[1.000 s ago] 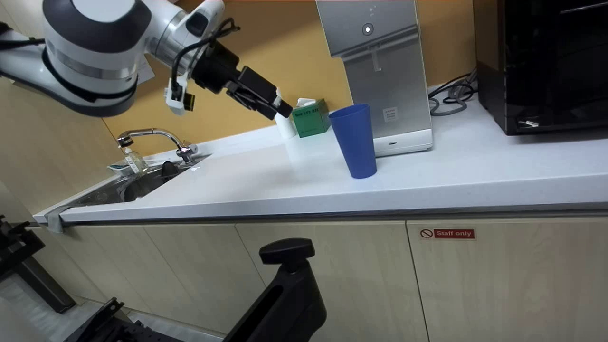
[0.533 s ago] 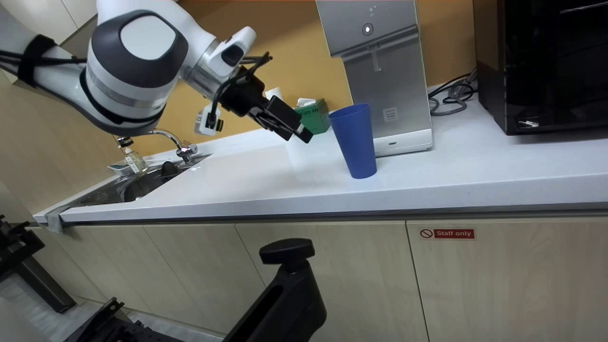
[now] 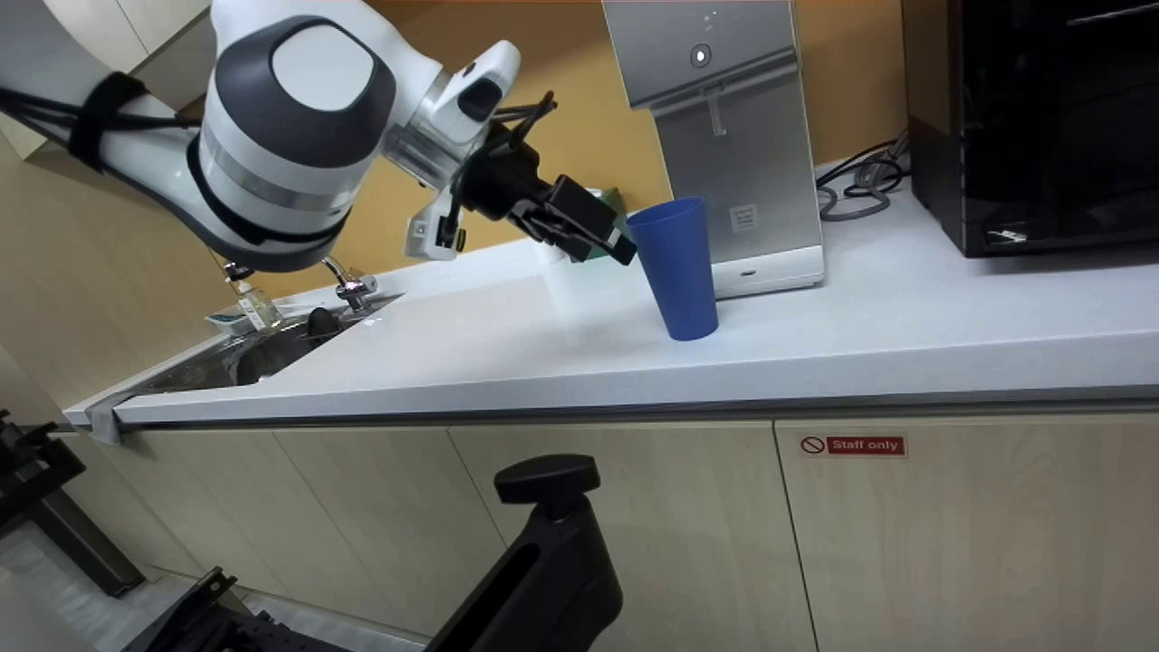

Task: Put the cup under the tap dispenser

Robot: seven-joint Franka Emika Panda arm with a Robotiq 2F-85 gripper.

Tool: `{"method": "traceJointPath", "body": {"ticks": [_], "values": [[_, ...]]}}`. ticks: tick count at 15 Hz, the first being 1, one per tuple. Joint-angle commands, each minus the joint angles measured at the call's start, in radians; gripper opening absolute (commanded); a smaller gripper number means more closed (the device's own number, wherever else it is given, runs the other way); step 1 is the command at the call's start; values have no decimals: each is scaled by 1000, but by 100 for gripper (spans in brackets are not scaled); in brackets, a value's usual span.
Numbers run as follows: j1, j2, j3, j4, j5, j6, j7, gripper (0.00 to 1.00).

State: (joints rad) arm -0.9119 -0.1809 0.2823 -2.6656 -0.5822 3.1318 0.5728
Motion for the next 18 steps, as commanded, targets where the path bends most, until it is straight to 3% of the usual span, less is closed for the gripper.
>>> {"method": "traceJointPath", "body": {"ticks": [1,6,8,9,13,18], "values": [[-89,40,72,49,-59,31,72,100],[-177,89,160,94,-75,49,89,100],[-181,128,181,110,-66,45,74,100],[-162,81,155,73,-38,40,36,100],[-167,120,171,91,-38,40,36,100],[-221,89,182,101,-107,66,58,100]]}}
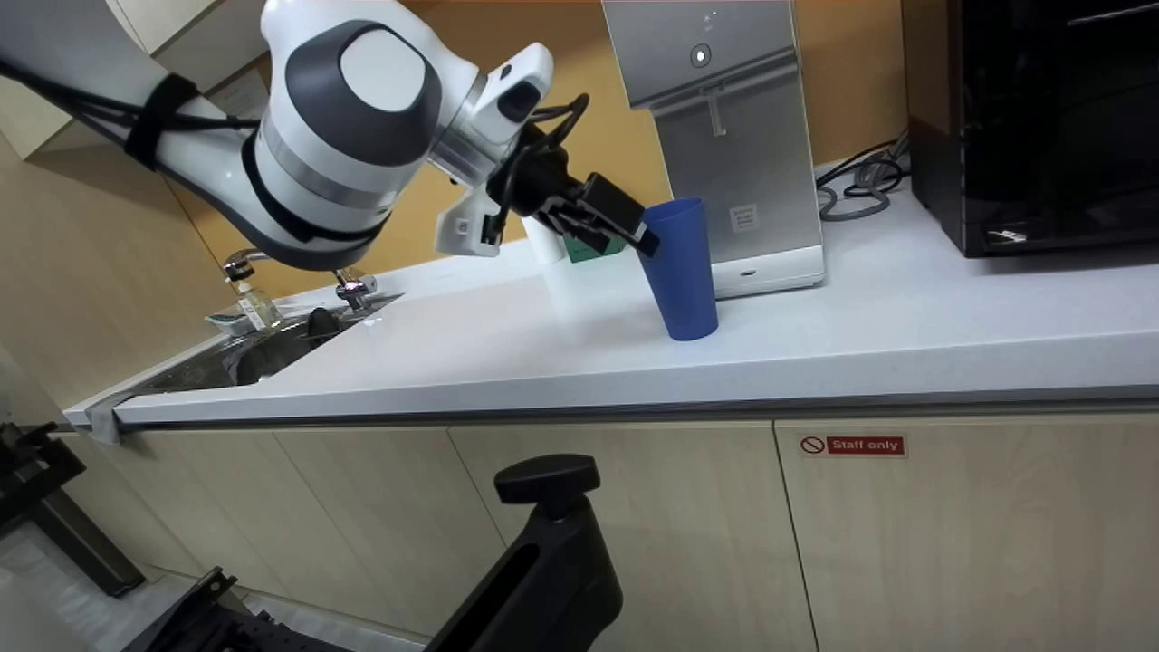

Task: Put the cup under the tap dispenser

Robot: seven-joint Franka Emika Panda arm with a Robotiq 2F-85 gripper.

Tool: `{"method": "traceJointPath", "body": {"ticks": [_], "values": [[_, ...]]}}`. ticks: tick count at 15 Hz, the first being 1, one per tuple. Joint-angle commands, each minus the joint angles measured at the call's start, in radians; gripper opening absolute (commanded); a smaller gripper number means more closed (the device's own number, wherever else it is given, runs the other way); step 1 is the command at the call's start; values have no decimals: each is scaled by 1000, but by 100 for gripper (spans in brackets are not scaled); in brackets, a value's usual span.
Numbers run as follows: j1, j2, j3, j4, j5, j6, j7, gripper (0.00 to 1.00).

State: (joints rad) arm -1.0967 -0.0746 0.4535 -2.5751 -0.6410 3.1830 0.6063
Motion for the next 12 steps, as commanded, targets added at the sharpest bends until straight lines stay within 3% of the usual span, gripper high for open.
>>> {"method": "traceJointPath", "body": {"ticks": [1,12], "values": [[-47,-15,15,15,-57,15,25,100],[-59,85,27,56,-81,48,-2,100]]}}
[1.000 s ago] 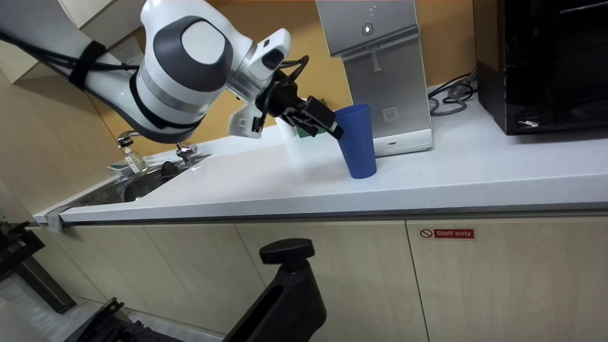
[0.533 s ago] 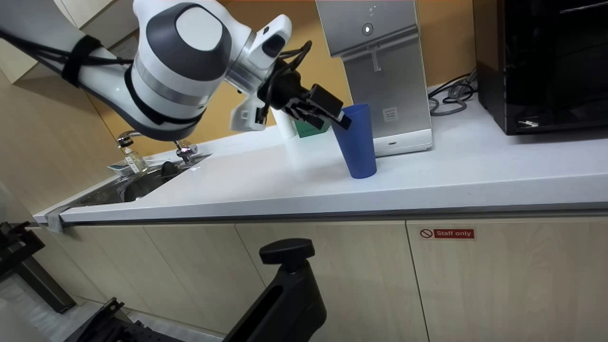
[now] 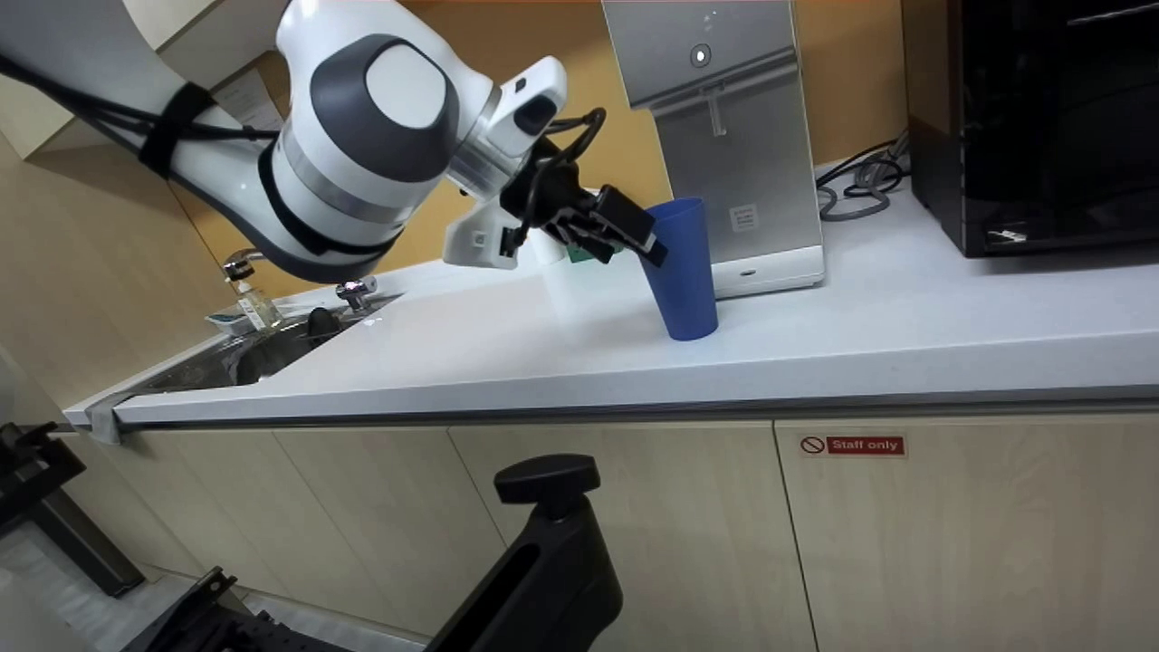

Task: Put the cup under the tap dispenser

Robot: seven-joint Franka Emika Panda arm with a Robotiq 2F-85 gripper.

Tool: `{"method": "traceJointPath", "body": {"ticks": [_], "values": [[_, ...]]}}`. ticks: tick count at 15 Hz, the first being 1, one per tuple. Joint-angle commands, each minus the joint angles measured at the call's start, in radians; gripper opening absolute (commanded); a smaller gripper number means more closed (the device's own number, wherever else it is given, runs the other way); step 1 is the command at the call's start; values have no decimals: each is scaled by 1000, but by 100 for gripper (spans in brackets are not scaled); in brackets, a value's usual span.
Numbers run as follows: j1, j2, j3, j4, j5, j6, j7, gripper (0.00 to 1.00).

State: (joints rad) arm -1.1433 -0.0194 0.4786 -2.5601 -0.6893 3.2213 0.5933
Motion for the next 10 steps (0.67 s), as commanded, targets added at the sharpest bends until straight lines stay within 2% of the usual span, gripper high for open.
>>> {"method": "traceJointPath", "body": {"ticks": [1,6,10], "values": [[-14,31,-2,49,-38,12,13,100],[-18,52,-13,103,-65,1,24,100],[3,118,-26,138,-81,0,20,100]]}}
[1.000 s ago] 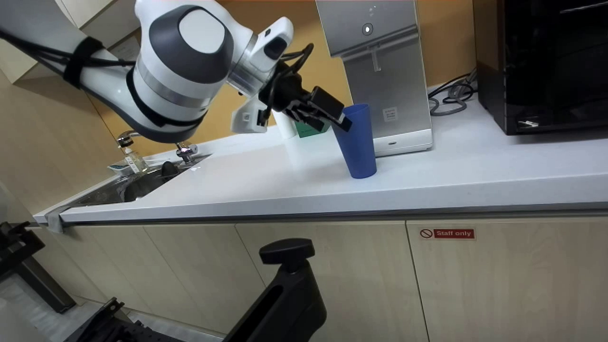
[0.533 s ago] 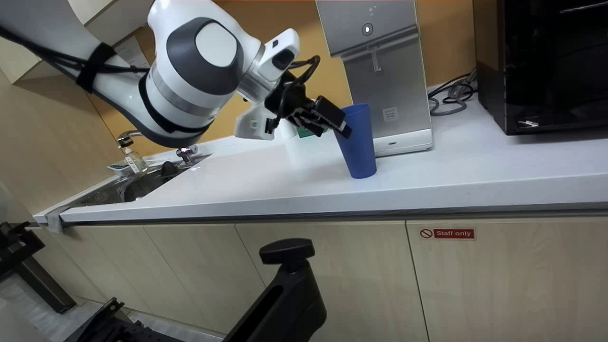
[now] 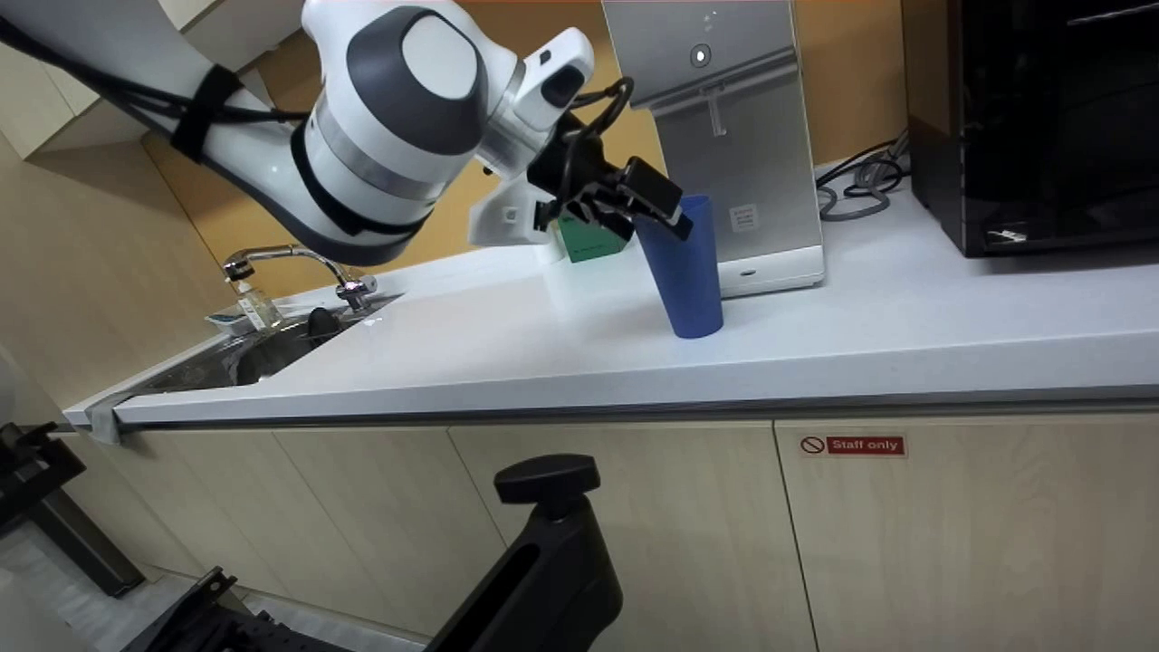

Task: Put the cup under the tap dispenser

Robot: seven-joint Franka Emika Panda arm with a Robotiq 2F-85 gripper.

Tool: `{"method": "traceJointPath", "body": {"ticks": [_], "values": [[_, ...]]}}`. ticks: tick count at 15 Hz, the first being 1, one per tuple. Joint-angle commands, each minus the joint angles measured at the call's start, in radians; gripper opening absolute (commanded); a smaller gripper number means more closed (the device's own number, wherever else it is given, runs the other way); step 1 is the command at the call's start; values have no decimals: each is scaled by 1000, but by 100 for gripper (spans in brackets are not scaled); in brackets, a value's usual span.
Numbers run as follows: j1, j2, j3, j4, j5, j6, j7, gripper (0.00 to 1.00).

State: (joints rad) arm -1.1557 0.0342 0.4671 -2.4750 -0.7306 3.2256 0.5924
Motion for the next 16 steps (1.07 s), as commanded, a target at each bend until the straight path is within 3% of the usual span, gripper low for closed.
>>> {"method": "traceJointPath", "body": {"ticks": [1,5,11,12,13,16], "values": [[26,80,-23,60,-42,-4,21,100],[89,140,-84,100,-65,-4,26,100],[277,219,-287,197,-113,12,48,100],[311,236,-319,211,-119,22,50,75],[348,249,-355,224,-121,32,52,75],[455,288,-456,250,-89,90,36,55]]}}
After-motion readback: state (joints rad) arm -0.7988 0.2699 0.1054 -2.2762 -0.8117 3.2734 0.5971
